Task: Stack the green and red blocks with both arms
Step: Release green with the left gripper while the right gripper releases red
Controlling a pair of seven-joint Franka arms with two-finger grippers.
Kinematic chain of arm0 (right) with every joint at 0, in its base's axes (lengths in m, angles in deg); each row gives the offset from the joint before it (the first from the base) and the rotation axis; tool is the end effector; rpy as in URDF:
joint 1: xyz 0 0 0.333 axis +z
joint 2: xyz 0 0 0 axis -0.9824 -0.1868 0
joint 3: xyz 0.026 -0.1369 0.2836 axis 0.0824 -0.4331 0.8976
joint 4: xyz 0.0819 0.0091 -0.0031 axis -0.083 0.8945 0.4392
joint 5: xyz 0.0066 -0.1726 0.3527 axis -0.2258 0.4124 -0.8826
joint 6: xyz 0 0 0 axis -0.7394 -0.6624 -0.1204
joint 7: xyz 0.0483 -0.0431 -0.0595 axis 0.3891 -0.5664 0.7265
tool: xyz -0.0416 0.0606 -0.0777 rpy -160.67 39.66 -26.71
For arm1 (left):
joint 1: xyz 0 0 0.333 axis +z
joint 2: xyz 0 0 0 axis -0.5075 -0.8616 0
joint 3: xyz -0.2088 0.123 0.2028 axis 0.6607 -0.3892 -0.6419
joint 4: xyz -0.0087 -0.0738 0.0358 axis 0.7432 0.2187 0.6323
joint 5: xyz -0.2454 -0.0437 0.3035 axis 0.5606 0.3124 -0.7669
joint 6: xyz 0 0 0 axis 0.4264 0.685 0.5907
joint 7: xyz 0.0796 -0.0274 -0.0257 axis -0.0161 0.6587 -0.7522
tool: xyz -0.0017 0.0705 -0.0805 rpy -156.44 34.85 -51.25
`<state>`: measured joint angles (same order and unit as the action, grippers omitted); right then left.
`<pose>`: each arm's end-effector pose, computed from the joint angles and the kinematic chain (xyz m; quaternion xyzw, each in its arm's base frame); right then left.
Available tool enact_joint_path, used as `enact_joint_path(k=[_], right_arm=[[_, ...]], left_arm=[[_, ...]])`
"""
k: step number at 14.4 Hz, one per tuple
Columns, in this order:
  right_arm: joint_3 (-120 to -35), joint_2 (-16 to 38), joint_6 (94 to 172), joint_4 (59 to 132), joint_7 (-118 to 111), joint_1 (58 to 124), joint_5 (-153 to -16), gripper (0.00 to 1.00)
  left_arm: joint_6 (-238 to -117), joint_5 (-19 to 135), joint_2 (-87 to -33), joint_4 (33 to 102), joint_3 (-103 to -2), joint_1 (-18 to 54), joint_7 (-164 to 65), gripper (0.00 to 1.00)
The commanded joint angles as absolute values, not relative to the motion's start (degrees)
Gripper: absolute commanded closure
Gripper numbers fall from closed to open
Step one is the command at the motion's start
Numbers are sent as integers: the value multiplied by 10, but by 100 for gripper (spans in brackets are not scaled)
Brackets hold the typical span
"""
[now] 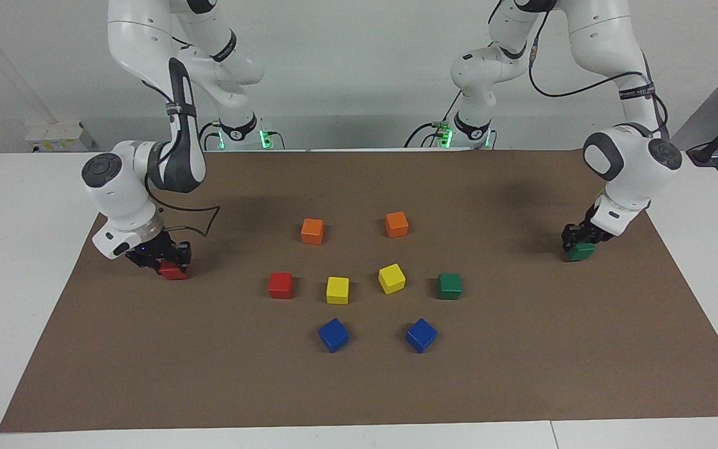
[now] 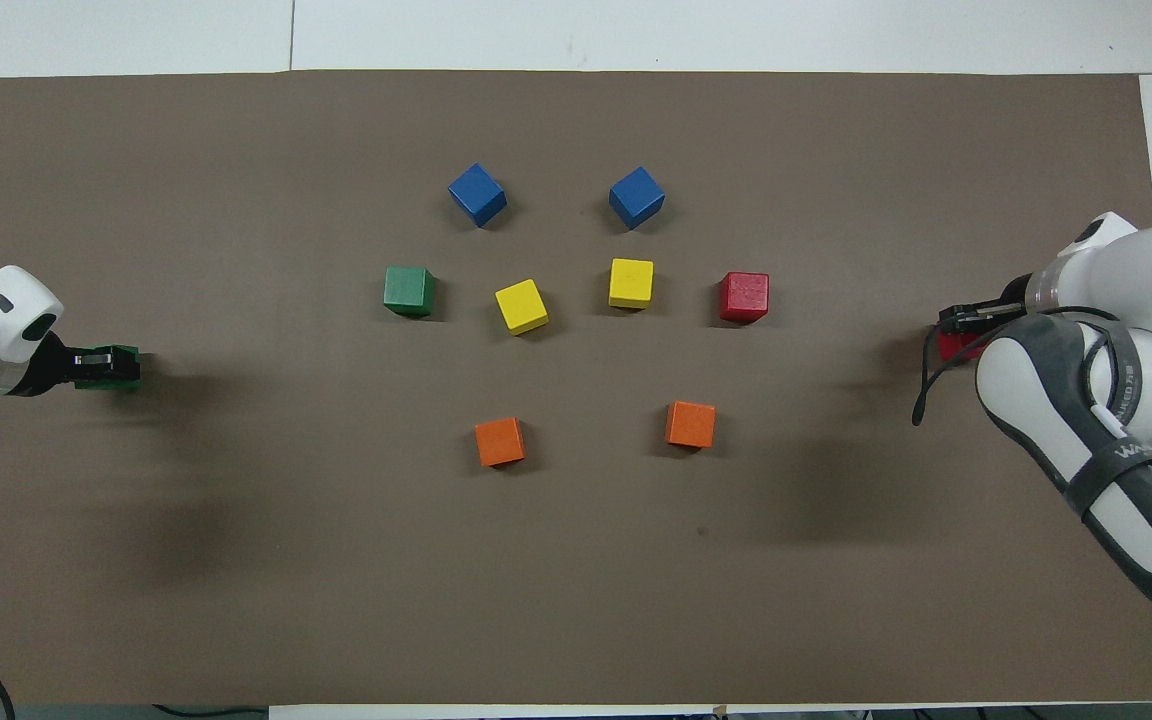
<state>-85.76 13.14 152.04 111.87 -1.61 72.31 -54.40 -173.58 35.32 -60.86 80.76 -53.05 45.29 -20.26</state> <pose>0.5763 -0.0767 0.3173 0.9994 0.0209 0.0265 0.0047 0.5508 0.1196 0.3161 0.9998 0.0042 0.0090 0.0182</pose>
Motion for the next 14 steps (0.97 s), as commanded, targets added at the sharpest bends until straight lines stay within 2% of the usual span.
enact_joint_path(k=[1,8,9,10,12,13,14], right_arm=[[-851,141,1547,1142,-12,713,-551,100],[-850,135,1556,1143,-11,714,-551,100],[-851,135,1556,1143,-10,715,-551,48],[-850,135,1549,1143,-10,713,-551,0],[-850,140,1535,1137,-7,712,-551,0],[-850,146,1517,1130,-8,713,-551,0],[-850,156,1481,1114,-8,715,-551,0]], left_arm=[[-1760,347,-611,816,-525,462,-213,100],[-1790,346,-612,832,-525,464,-212,100],[-1797,346,-614,833,-525,465,-211,100],[-1798,346,-618,834,-525,465,-210,100],[-1798,346,-618,832,-525,465,-207,100],[-1798,346,-618,832,-525,465,-207,67],[-1792,345,-618,828,-525,465,-202,1]])
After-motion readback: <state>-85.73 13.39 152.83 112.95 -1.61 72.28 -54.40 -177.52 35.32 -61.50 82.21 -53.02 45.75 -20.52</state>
